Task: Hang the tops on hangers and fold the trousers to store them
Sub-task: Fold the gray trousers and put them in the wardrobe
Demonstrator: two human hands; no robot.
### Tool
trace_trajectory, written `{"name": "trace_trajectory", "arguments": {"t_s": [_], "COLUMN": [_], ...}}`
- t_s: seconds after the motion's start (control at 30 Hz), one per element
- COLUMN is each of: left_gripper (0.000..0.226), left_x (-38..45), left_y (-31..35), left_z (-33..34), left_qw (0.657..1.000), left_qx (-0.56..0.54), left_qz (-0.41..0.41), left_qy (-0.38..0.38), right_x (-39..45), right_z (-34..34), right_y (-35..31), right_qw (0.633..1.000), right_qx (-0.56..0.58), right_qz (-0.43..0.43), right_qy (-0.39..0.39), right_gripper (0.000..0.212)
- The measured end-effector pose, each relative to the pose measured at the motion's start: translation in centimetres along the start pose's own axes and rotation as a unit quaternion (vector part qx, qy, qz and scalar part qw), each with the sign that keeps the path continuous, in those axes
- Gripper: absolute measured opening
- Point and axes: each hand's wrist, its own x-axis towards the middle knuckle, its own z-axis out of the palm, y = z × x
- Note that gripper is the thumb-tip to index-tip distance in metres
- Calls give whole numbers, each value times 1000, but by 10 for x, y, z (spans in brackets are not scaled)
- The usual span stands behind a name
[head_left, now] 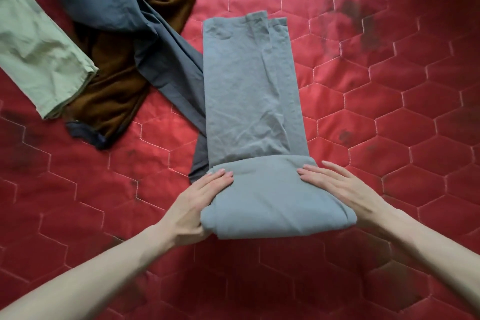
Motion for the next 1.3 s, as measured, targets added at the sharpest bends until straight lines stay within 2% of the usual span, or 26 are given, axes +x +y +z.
{"name": "trace_trajectory", "arguments": {"t_s": [0.07,0.17,0.23,0.27,0.33,0.4,0.47,0.57,0.67,0.73,0.8,0.83,0.87,0.93,1.0,1.07,1.1,1.17,1.23,1.3], "left_gripper": [67,49,39,42,42,35,39,40,38,28,18,21,31,47,56,64,68,73,78,81], "left_x": [1,7,12,14,21,33,45,64,83,91,93,93,93,98,113,131,138,144,144,142], "left_y": [5,10,14,15,17,19,22,21,9,-2,-4,-2,1,8,17,21,20,7,-12,-23], "left_z": [-7,-10,-7,-4,-2,-1,1,2,-5,-6,-6,-6,-7,-4,8,21,24,24,20,19], "left_qw": [997,980,964,958,944,928,923,908,891,889,886,889,896,925,954,965,965,963,962,963], "left_qx": [-55,-138,-151,-135,-95,-81,-89,-98,-107,-94,-44,0,50,149,198,213,223,233,238,240], "left_qz": [-44,-114,-161,-178,-221,-249,-260,-308,-362,-389,-409,-392,-348,-212,-102,-75,-84,-105,-110,-97], "left_qy": [34,88,145,177,227,265,270,265,251,222,214,239,271,278,202,131,108,87,80,77], "right_x": [3,9,16,20,30,42,56,79,95,106,112,114,116,123,136,150,154,155,151,146], "right_z": [-10,-19,-16,-13,-6,-1,-1,1,12,14,13,11,8,5,6,15,21,27,34,39], "right_y": [-12,-39,-55,-61,-67,-68,-66,-53,-32,-22,-19,-18,-19,-22,-28,-29,-27,-18,-5,5], "right_qw": [992,940,907,887,833,781,754,733,715,697,685,693,720,809,901,949,957,952,942,945], "right_qx": [105,254,286,300,340,367,366,364,359,368,355,318,252,114,57,26,8,8,27,41], "right_qz": [56,183,239,271,352,405,431,476,527,558,586,593,579,475,327,241,234,271,305,294], "right_qy": [28,133,197,221,259,303,334,322,285,260,247,260,288,326,280,200,170,141,135,134], "right_gripper": [50,49,43,41,48,39,27,15,25,31,26,17,18,33,43,51,54,61,67,71]}}
